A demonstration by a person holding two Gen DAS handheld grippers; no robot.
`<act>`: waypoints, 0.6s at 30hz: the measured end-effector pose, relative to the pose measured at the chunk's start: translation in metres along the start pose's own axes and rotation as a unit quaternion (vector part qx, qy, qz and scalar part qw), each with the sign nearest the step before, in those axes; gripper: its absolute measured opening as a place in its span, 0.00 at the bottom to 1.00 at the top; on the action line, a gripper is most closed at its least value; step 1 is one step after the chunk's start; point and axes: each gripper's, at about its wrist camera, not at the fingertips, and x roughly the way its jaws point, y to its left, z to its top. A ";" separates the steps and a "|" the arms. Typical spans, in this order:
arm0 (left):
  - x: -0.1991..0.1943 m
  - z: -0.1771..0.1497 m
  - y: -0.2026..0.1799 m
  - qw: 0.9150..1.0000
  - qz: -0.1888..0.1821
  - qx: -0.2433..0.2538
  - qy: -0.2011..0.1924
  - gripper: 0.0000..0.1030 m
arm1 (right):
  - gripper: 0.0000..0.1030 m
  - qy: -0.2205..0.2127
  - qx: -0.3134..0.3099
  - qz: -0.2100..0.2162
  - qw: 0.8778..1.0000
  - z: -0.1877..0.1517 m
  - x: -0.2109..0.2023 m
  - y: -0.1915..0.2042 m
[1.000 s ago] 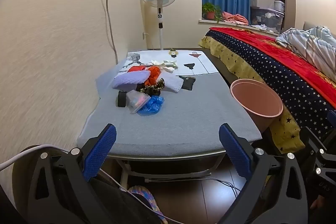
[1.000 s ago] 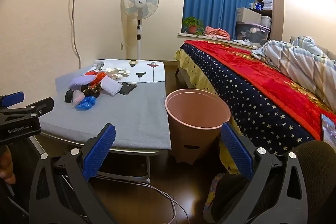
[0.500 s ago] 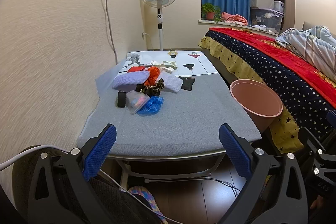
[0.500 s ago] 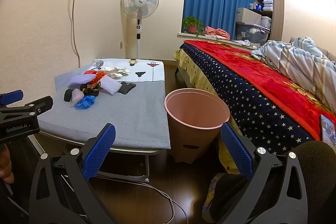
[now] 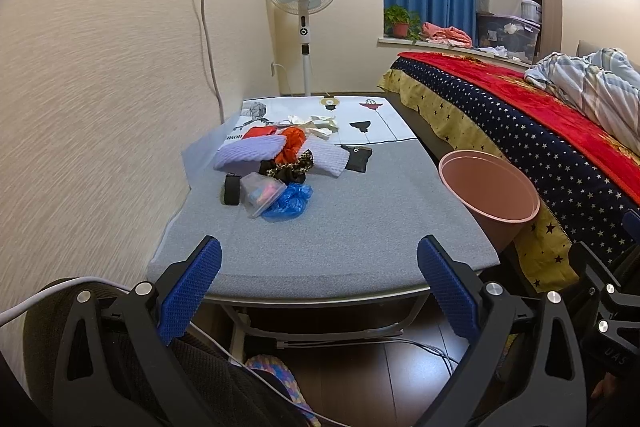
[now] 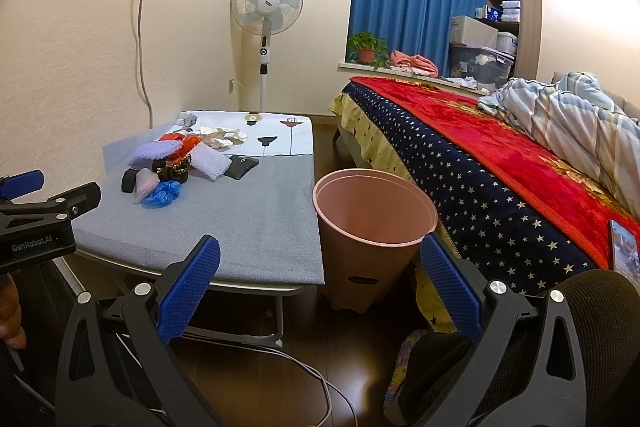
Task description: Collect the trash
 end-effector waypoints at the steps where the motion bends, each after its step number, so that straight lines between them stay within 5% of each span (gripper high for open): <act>1: 0.000 0.000 0.000 1.000 0.000 0.000 0.000 0.92 | 0.95 0.000 0.000 0.000 1.000 0.000 0.000 0.000; 18: 0.001 -0.001 0.000 1.000 0.000 0.001 0.001 0.92 | 0.95 0.001 0.001 -0.002 1.000 0.000 0.000 0.000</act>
